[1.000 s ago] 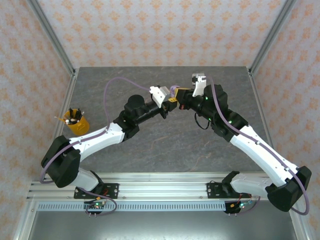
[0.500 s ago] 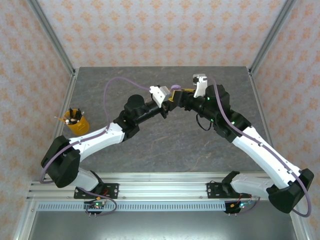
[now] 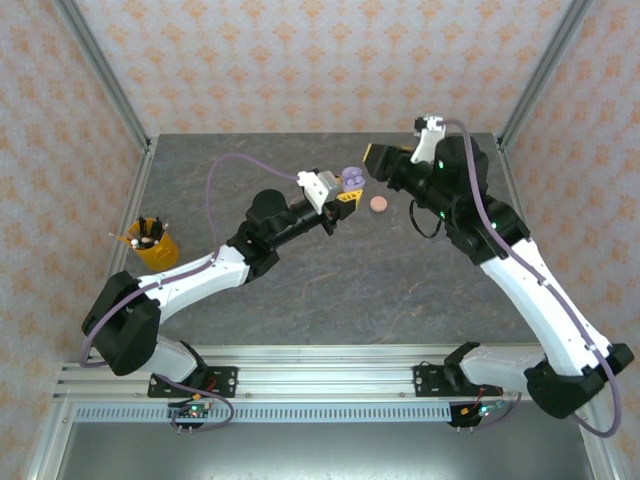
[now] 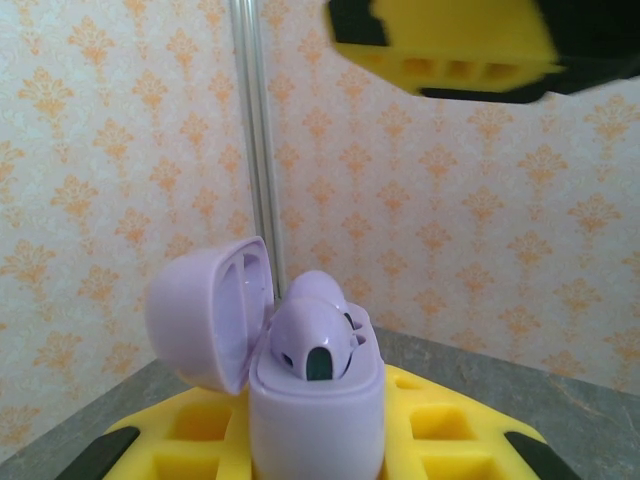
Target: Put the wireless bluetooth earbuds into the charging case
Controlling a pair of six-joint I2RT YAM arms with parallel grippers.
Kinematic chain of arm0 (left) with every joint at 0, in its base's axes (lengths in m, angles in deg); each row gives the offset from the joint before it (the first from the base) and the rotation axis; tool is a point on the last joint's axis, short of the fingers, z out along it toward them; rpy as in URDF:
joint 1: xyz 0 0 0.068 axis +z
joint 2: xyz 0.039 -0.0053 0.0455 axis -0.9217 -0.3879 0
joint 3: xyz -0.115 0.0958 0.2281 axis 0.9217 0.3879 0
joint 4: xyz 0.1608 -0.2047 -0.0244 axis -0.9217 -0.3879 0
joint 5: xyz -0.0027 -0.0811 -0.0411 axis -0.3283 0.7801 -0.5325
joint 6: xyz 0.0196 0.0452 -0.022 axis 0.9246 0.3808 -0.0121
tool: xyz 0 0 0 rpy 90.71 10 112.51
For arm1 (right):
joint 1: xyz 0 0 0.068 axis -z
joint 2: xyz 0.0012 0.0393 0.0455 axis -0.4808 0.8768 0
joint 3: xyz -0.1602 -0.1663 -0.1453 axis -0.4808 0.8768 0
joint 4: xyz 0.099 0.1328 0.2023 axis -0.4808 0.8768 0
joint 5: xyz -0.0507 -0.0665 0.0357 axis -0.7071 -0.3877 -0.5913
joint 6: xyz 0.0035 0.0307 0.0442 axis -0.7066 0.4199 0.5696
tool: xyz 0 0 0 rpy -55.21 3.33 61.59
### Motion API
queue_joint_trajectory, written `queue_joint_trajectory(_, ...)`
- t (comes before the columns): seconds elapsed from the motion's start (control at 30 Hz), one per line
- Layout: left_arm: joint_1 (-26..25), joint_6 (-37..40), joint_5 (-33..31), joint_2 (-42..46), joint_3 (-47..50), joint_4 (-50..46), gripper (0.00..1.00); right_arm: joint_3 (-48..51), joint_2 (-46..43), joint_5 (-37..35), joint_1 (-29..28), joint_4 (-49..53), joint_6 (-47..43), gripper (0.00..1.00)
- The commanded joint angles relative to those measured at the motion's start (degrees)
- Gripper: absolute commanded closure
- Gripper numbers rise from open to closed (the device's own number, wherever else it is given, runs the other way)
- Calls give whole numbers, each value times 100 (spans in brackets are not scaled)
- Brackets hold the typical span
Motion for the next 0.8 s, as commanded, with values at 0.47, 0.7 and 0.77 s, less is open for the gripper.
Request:
queue_joint_trajectory(0.47,34,140,151,46,-204,-482,100,-2377,2492,1277,269,3288,-665,73)
queue_joint_trajectory(0.7,216,-314,102,-293,-328,-348,100,-948,1234,554,197,2746,-190,71)
queue_joint_trajectory(0.77,231,-434,68,-399,-329,-314,100,-665,1008,105,248,2600,108,63)
